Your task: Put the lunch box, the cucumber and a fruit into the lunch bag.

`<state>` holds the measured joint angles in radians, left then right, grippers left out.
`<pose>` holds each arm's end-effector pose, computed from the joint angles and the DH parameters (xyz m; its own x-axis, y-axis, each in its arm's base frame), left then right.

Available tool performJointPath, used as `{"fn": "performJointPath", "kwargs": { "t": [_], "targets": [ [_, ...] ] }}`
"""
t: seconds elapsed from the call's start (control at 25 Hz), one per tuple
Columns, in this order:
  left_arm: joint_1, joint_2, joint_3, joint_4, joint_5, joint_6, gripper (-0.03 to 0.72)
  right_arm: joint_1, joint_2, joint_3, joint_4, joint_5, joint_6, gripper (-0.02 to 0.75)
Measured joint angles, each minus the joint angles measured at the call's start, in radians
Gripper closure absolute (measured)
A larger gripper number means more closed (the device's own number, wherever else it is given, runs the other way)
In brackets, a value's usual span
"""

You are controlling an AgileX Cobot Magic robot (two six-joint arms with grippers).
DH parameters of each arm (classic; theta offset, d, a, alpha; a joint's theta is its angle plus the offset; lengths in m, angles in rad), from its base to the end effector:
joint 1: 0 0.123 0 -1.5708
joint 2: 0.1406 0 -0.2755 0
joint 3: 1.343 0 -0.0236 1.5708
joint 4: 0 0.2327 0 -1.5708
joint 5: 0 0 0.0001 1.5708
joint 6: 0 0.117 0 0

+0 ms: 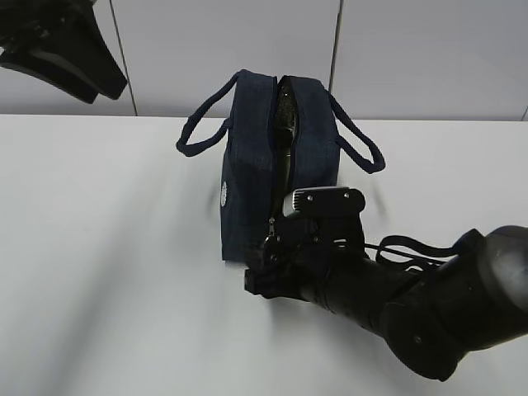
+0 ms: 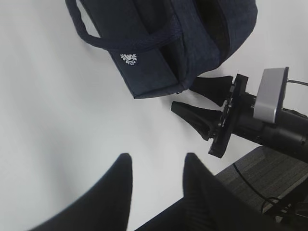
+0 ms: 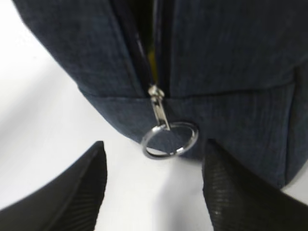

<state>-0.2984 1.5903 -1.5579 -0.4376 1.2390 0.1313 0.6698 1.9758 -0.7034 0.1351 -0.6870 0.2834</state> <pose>0.2906 -0.1384 0.3333 -0.8817 0.2521 -0.3988 0.4074 0.8331 -0.3741 0.2841 0.2122 0.0955 -0.5615 0.0363 -0.8267 -0.3753 0.8792 0.2935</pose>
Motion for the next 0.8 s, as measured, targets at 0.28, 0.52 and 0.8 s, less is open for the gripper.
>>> {"fn": "performJointPath", "kwargs": {
  "t": [0.28,0.52,0.8],
  "targets": [
    [0.000,0.000,0.000,0.000,0.000,0.000,0.449,0.000,0.014,-0.002,0.002,0.018,0.007,0.270],
    [0.000,0.000,0.000,0.000,0.000,0.000,0.449,0.000,0.018,-0.002,0.006,-0.008,0.007,0.270],
    [0.000,0.000,0.000,0.000,0.000,0.000,0.449,0.000,0.024,-0.002,0.006,-0.036,0.009,0.270]
  ]
}}
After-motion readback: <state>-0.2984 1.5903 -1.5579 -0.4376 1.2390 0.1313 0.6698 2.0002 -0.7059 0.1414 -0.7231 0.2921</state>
